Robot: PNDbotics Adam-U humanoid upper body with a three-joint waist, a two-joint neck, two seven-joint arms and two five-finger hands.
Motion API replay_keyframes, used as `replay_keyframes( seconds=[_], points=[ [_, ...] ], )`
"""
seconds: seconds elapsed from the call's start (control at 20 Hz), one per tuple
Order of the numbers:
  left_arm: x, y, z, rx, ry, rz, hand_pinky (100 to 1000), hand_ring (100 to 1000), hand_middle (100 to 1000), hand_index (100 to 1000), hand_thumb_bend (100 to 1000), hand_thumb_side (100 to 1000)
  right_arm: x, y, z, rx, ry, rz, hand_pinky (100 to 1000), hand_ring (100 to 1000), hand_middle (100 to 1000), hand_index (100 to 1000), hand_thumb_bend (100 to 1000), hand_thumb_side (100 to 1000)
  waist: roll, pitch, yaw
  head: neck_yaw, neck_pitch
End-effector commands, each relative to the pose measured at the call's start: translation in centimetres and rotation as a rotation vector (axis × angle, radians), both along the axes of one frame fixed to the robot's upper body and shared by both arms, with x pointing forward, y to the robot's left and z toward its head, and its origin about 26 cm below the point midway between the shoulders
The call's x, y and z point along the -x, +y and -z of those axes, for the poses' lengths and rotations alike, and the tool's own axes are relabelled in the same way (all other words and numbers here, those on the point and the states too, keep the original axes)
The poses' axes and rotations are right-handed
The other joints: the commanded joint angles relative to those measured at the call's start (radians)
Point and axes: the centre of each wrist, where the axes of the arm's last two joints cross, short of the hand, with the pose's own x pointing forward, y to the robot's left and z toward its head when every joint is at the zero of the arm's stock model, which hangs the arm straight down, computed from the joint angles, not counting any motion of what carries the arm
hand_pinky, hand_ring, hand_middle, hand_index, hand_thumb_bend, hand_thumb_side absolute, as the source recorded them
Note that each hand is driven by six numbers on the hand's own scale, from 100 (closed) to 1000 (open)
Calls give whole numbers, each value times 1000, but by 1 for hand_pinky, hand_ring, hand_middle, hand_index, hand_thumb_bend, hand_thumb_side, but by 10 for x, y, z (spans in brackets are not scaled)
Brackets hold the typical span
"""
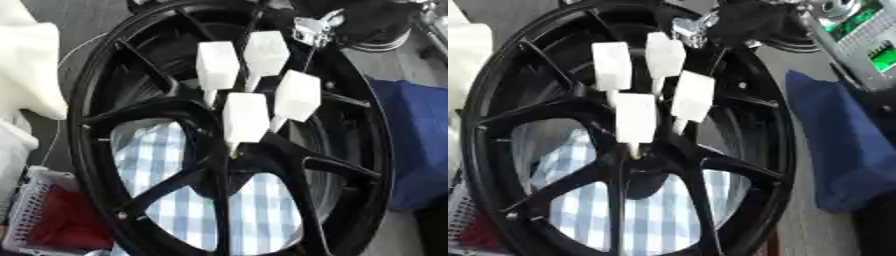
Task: Pull the pin out of the wheel hub.
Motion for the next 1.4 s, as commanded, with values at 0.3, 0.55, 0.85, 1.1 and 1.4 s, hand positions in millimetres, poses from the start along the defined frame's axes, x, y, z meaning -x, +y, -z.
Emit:
replay_keyframes(
  seconds=[0.3,0.55,0.85,1.1,1.4],
  points=[
    [4,1,-10,-25,-33,4,668,657,658,756,139,857,17,-4,-10,100,0,-31,927,930,783,924,100,469,7,-17,2,-6,-6],
    [3,0,-10,-22,-35,7,668,657,658,756,140,858,18,-3,-11,105,-40,-2,925,919,774,944,100,377,8,-15,4,-12,-11],
    [3,0,-9,-20,-33,8,668,656,657,755,141,858,17,-2,-9,84,-81,37,922,912,761,930,100,297,8,-13,6,-12,-14],
    [4,1,-8,-19,-29,4,669,657,658,754,141,860,25,0,-21,-8,-115,14,930,932,771,940,100,234,9,-13,5,-12,-8],
    [3,0,-9,-18,-31,7,669,657,658,754,142,860,20,-1,-16,19,-91,41,933,944,804,949,100,342,7,-10,7,-14,-12]
  ],
)
